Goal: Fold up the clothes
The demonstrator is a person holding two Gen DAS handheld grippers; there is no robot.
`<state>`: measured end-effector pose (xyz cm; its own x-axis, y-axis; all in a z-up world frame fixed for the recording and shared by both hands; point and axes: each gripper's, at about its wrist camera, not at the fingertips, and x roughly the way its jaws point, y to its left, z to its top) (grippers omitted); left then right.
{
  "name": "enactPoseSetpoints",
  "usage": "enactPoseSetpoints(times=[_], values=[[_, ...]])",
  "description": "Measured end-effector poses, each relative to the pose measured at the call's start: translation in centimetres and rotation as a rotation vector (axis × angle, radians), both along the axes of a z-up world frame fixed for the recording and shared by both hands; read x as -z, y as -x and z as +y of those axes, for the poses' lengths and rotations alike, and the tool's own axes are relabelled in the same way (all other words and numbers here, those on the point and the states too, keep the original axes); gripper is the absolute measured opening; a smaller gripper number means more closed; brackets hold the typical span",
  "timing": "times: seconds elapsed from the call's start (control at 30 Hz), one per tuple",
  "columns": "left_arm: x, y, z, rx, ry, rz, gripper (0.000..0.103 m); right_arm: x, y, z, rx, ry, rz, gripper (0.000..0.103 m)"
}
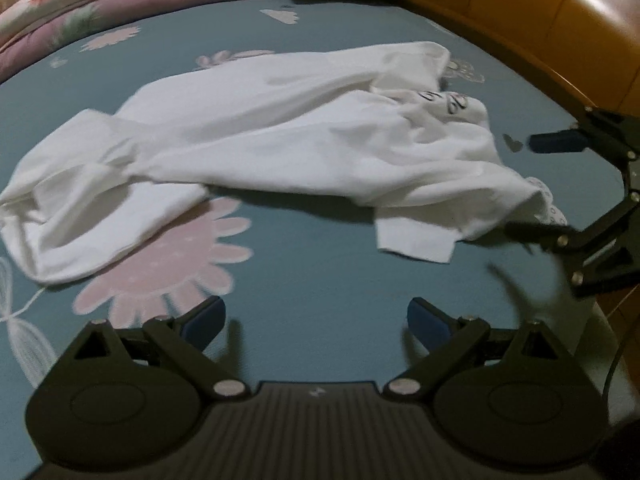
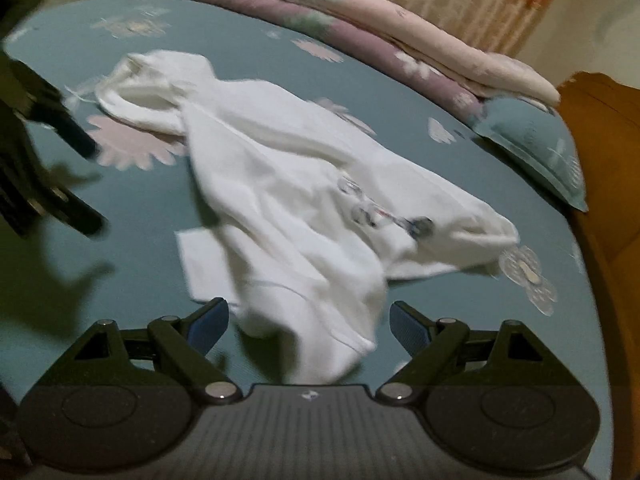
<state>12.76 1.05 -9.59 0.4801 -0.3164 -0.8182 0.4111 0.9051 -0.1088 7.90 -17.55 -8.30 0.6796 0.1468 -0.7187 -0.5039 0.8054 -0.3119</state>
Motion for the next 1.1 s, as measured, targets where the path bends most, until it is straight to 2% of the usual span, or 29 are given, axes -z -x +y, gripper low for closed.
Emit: enactPoseSetpoints(times=[0.13,0.27,0.47,0.83,0.97,1.1], values=[[0.3,-0.1,-0.3,-0.009,-0.002,0.007,0.097,-0.5,0.3,1.4,-0.057,-0.040,-0.012,0.091],[0.7,-0.3,1.0,-0.048,-0.010,0.028,0.097,-0.7,0.3,2.9,-0.154,-0.093,0.030,0.083],[1.0,0.1,2.5,-0.058,0.013,0.052,0.097,1.0,0.6,6.1,-0.239,-0.028,0.057,0.081],[0.9,-1.4,-1.2,0.076,0.177,0.064,0.095,1.7,1.4,3.8,-0.197,0.004,0.090,0.081],[1.0,-2.2,-2.6,0.118,0.235,0.074,0.085,1.5,2.3,3.1,-0.212,-0.011,0.085,0.081],[1.6,-3.8,-3.2,0.071,0.288,0.122,0.080,1.3,2.9,2.7,-0.221,-0.015,0.071,0.081]])
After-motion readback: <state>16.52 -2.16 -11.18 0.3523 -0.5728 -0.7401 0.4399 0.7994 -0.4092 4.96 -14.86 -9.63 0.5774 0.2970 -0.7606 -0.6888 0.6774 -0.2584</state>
